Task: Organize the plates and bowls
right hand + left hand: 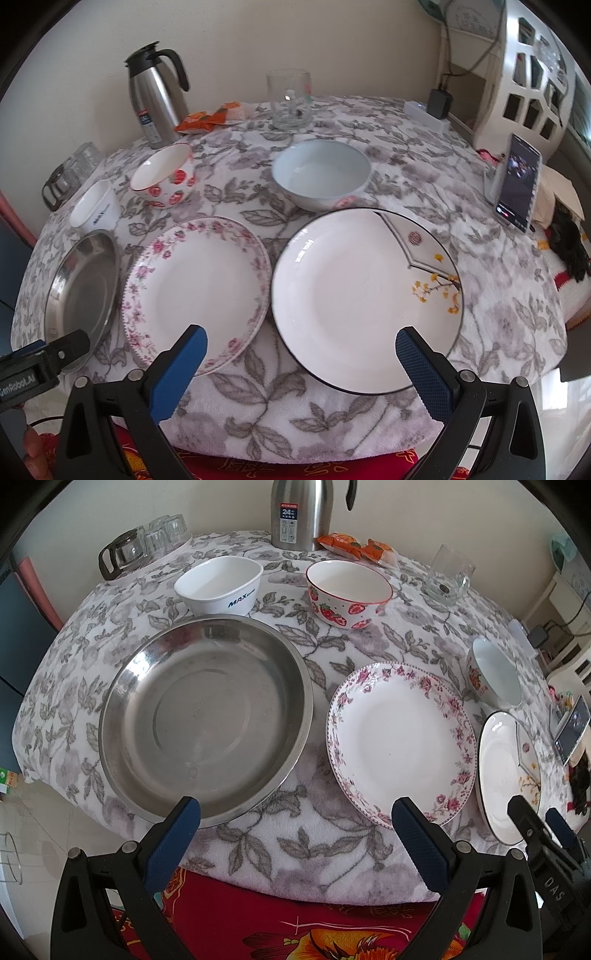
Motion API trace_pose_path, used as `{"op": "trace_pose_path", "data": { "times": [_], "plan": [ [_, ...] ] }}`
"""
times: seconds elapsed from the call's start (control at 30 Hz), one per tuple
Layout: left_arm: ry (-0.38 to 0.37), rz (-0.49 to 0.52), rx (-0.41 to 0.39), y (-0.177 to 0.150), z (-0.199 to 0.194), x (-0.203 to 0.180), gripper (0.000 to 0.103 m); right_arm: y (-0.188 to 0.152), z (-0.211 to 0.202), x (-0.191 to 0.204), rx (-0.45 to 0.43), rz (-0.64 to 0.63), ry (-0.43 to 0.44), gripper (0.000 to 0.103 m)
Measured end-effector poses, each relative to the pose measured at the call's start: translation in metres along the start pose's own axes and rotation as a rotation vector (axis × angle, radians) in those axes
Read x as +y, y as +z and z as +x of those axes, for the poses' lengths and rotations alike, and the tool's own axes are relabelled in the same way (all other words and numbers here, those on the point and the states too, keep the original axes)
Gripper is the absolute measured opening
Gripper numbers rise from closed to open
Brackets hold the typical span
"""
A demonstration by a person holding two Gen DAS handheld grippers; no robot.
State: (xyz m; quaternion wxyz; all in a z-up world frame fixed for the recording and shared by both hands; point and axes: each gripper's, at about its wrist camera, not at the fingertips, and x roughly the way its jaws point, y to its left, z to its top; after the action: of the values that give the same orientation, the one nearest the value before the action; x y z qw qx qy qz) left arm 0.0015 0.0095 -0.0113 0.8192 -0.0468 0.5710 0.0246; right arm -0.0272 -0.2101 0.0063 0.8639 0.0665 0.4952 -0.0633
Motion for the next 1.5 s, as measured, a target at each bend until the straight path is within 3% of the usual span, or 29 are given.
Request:
{"op": "trace_pose_path", "data": {
  "times": [0.1,0.3,0.53,0.87,1.07,1.2,1.5],
  "plan": [
    [-0.014,-0.065,-0.026,0.004,-0.005,0.015,0.103,0.0,-0.001,0.009,-0.019,-0.027,0.034,0.103],
    [0.042,-0.233,-0.116,0.014,-0.019,0.061,0.103,0.011,-0.008,0.041,-0.054,-0.074,0.148,0.103],
    [0.063,-0.384,-0.158,0.021,-0.022,0.119,0.103,0.016,-0.006,0.079,-0.062,-0.126,0.203,0.103],
    [0.038,-0.432,-0.219,0.028,-0.018,0.157,0.103,0.029,0.012,0.124,-0.037,-0.163,0.266,0.103],
    [-0.016,-0.468,-0.247,0.03,-0.011,0.176,0.103,0.037,0.024,0.146,-0.048,-0.182,0.288,0.103],
    [-0.012,-0.485,-0.274,0.029,-0.005,0.188,0.103,0.041,0.042,0.162,-0.01,-0.198,0.303,0.103],
    [-0.1,-0.528,-0.24,0.027,0.022,0.214,0.103,0.045,0.066,0.196,0.014,-0.268,0.325,0.103]
  ]
}}
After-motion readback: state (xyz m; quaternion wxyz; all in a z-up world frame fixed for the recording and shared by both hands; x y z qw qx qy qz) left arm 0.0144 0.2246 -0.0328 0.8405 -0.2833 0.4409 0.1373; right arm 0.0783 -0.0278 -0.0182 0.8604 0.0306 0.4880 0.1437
